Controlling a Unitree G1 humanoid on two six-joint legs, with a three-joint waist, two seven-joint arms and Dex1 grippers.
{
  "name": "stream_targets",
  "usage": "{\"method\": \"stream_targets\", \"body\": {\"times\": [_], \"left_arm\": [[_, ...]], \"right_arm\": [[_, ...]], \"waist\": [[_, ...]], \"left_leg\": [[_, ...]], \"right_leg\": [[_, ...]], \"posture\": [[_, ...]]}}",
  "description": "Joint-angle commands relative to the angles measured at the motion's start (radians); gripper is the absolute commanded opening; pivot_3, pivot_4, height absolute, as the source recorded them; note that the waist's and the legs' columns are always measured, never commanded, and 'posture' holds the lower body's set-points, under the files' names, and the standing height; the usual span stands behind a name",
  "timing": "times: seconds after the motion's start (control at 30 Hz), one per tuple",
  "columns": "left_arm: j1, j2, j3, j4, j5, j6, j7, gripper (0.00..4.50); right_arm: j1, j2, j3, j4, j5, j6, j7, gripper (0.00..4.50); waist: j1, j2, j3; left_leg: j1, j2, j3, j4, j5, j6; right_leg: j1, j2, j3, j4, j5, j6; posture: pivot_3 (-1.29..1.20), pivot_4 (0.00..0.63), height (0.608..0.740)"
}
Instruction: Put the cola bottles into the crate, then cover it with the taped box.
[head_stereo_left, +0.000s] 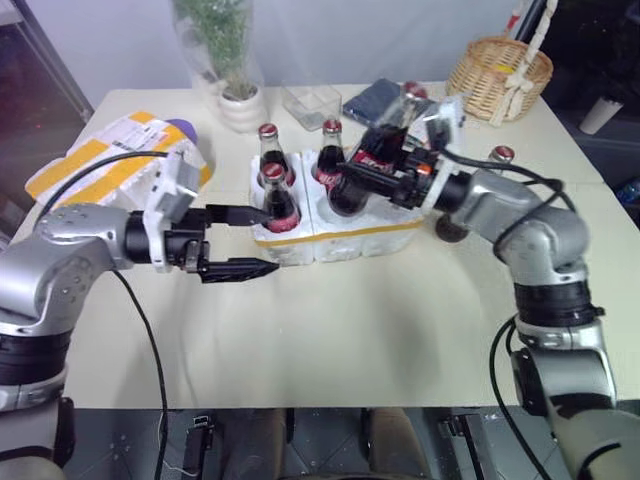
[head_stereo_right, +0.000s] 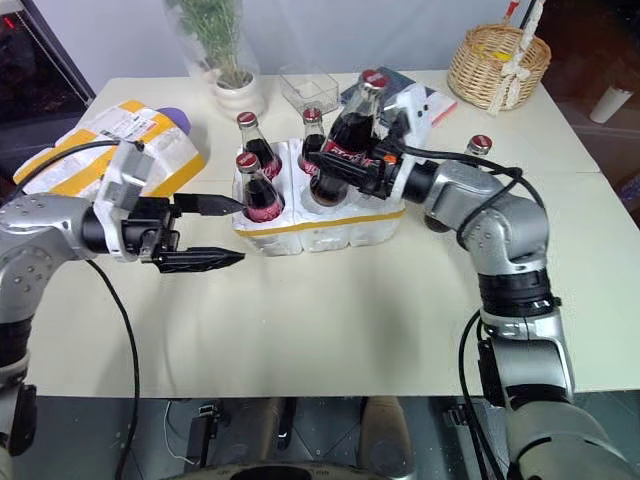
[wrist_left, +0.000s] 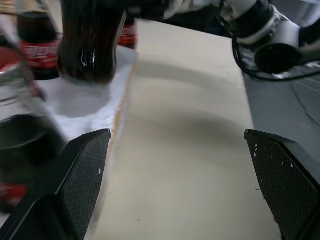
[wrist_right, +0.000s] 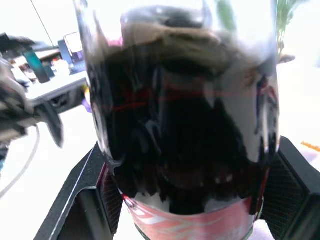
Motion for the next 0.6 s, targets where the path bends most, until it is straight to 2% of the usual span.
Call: {"method": "stream_targets", "body": {"times": [0.03, 0.23, 0.3, 0.37, 0.47, 0.6], "left_arm": [[0.028, 0.021, 0.066, -0.047, -0.030, 0.001, 0.028, 4.50], [0.044, 0.021, 0.074, -0.066, -0.046, -0.004, 0.059, 4.50], [0.043, 0.019, 0.065, -0.067, -0.042, -0.011, 0.064, 4.50], [0.037, 0.017, 0.056, -0.065, -0.041, -0.014, 0.067, 4.50], [0.022, 0.014, 0.043, -0.059, -0.041, -0.016, 0.063, 4.50], [0.010, 0.017, 0.032, -0.045, -0.037, -0.023, 0.050, 4.50]], "right_arm": [[-0.046, 0.015, 0.055, 0.045, -0.089, -0.072, 0.073, 2.85], [-0.073, 0.065, 0.123, 0.158, -0.187, -0.073, 0.126, 2.85], [-0.083, 0.087, 0.135, 0.207, -0.224, -0.081, 0.123, 3.91], [-0.085, 0.100, 0.132, 0.235, -0.258, -0.096, 0.107, 4.45], [-0.060, 0.089, 0.096, 0.178, -0.265, -0.090, 0.093, 4.45], [0.020, 0.024, -0.060, -0.069, -0.142, 0.043, 0.054, 4.45]], "waist": [[0.001, 0.000, 0.000], [-0.001, 0.000, 0.000], [-0.006, 0.000, 0.000], [-0.015, 0.000, 0.000], [-0.022, 0.000, 0.000], [-0.013, 0.000, 0.000]], "left_leg": [[0.000, 0.000, 0.000, 0.000, 0.000, 0.000], [0.000, 0.000, 0.000, 0.001, 0.000, 0.000], [0.001, 0.000, 0.000, 0.001, 0.000, 0.000], [0.001, 0.000, 0.000, 0.000, 0.000, 0.000], [0.001, 0.000, 0.000, 0.000, 0.000, 0.000], [0.001, 0.000, -0.001, 0.000, 0.000, 0.000]], "right_leg": [[0.000, 0.000, 0.000, 0.000, 0.000, 0.000], [0.000, 0.000, 0.000, 0.001, 0.000, 0.000], [0.000, 0.000, 0.000, 0.001, 0.000, 0.000], [0.001, 0.001, 0.000, 0.001, 0.000, 0.000], [0.001, 0.001, 0.000, 0.001, 0.000, 0.000], [0.001, 0.001, 0.000, 0.001, 0.000, 0.000]], "posture": [[0.00, 0.150, 0.737], [0.00, 0.150, 0.737], [0.00, 0.150, 0.737], [0.00, 0.150, 0.737], [0.00, 0.150, 0.737], [0.00, 0.150, 0.737]]}}
